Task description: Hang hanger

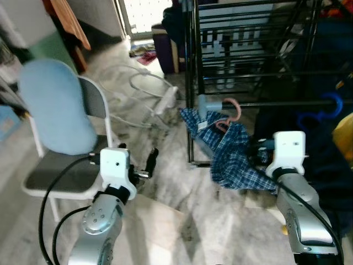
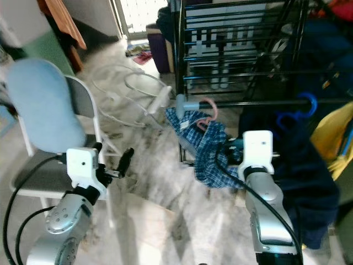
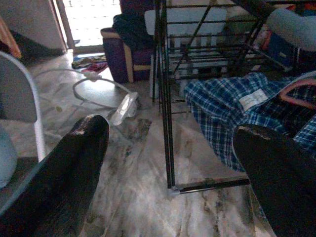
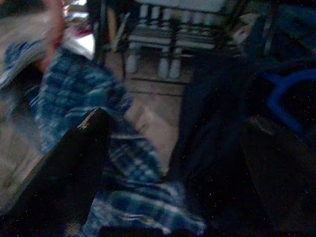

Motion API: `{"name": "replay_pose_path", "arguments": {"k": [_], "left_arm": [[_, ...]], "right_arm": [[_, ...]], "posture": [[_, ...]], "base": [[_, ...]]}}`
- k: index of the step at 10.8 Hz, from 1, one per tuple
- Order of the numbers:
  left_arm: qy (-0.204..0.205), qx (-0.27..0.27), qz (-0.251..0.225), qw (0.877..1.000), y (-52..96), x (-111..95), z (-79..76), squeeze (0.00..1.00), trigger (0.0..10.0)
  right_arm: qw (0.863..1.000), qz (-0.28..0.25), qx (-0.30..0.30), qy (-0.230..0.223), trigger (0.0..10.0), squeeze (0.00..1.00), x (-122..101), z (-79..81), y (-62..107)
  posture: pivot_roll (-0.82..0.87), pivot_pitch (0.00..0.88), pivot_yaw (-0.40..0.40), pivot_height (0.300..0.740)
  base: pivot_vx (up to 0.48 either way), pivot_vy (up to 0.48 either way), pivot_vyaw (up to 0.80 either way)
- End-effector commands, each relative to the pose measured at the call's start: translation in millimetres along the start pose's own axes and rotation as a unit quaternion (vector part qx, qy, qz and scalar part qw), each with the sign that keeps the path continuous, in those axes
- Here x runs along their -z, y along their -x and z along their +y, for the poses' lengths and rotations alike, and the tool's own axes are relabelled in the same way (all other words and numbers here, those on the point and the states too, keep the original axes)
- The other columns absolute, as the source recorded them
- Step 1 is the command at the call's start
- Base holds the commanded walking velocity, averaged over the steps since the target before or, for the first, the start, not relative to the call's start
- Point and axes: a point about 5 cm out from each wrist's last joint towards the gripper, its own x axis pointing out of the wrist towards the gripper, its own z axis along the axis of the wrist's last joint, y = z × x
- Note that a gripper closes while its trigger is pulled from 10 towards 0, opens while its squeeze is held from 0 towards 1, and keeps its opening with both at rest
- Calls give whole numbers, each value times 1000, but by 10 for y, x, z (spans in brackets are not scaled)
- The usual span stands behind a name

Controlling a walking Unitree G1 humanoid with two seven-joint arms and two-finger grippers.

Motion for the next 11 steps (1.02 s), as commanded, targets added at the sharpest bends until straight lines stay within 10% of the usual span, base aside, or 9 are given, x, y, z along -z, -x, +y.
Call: {"name": "replay_pose_path", "arguments": {"k": [1,8,9,11], "left_arm": [[-7,-10,7,1000,43,11,78,0,10000],[-9,4,16,1000,43,32,56,0,10000],[-6,7,16,1000,46,32,44,0,10000],[-5,7,18,1000,67,38,52,0,10000]], "right_arm": [[1000,17,-22,14,10000,0,74,47,13],[988,36,-88,120,10000,0,1,-325,-416],[985,37,-119,118,392,0,3,-261,-444],[981,44,-144,123,0,0,45,-208,-483]], "posture": [[-98,105,93,740],[-91,103,96,740],[-88,104,94,740],[-80,109,87,740]], "base": [[0,0,0],[0,0,0],[0,0,0],[0,0,0]]}}
